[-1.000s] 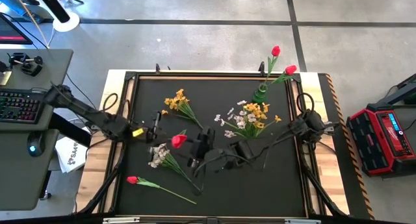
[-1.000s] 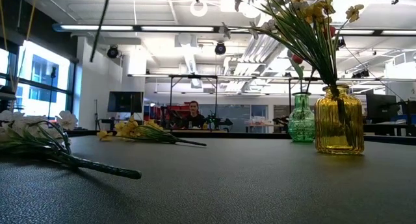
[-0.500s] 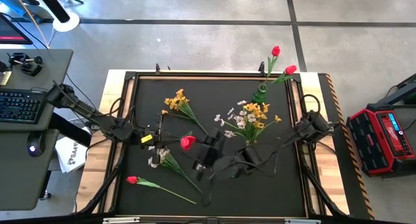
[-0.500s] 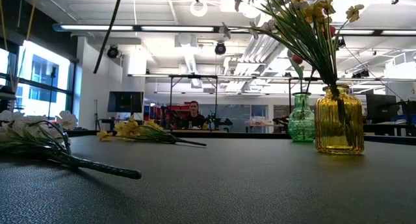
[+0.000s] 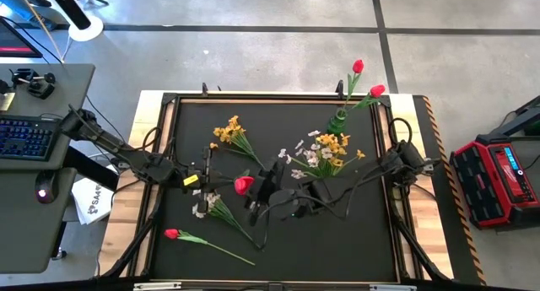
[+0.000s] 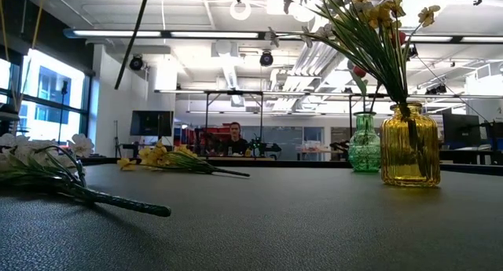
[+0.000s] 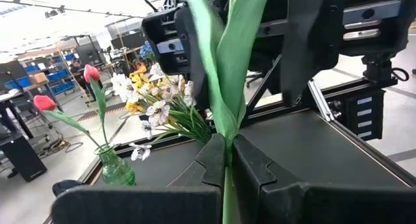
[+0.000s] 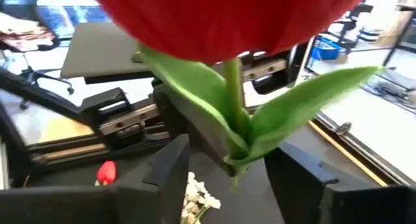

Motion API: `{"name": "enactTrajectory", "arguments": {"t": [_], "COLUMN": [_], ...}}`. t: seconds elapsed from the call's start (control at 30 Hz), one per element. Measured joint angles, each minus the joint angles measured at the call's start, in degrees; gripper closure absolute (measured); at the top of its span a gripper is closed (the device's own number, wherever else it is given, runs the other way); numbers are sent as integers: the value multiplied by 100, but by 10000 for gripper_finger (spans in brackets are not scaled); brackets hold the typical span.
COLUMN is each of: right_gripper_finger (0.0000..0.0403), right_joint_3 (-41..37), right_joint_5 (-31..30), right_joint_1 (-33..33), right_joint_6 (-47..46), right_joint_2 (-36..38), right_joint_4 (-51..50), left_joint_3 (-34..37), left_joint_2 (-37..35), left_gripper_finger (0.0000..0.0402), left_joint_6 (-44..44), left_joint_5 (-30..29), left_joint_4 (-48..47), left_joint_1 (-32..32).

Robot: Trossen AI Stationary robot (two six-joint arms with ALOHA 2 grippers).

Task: Sort flowers into vase by color
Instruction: Put the top red flower into the green vase

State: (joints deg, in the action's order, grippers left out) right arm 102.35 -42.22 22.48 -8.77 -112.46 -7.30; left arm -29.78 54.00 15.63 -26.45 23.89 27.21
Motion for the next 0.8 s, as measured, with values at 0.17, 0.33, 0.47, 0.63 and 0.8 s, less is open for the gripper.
{"name": "enactTrajectory", "arguments": {"t": [0.17,0.33,0.47,0.63,0.8], "right_gripper_finger": [286,368,393,395,399], "right_joint_3": [0,0,0,116,555], "right_joint_5": [52,37,32,48,-15], "right_joint_1": [0,-2,0,79,225], "right_joint_6": [305,569,725,729,755], "right_joint_2": [-2,-2,0,124,460], "right_joint_4": [186,259,272,6,-776], "left_joint_3": [0,-2,-4,-4,-4], "left_joint_2": [0,0,-2,-70,-328], "left_gripper_finger": [396,366,324,275,244], "left_joint_6": [-35,-54,-165,-380,-772], "left_joint_5": [-26,-346,-359,-885,-2087], "left_joint_4": [5,-2,-68,-672,-1307], "left_joint_1": [1,1,1,0,-3]}}
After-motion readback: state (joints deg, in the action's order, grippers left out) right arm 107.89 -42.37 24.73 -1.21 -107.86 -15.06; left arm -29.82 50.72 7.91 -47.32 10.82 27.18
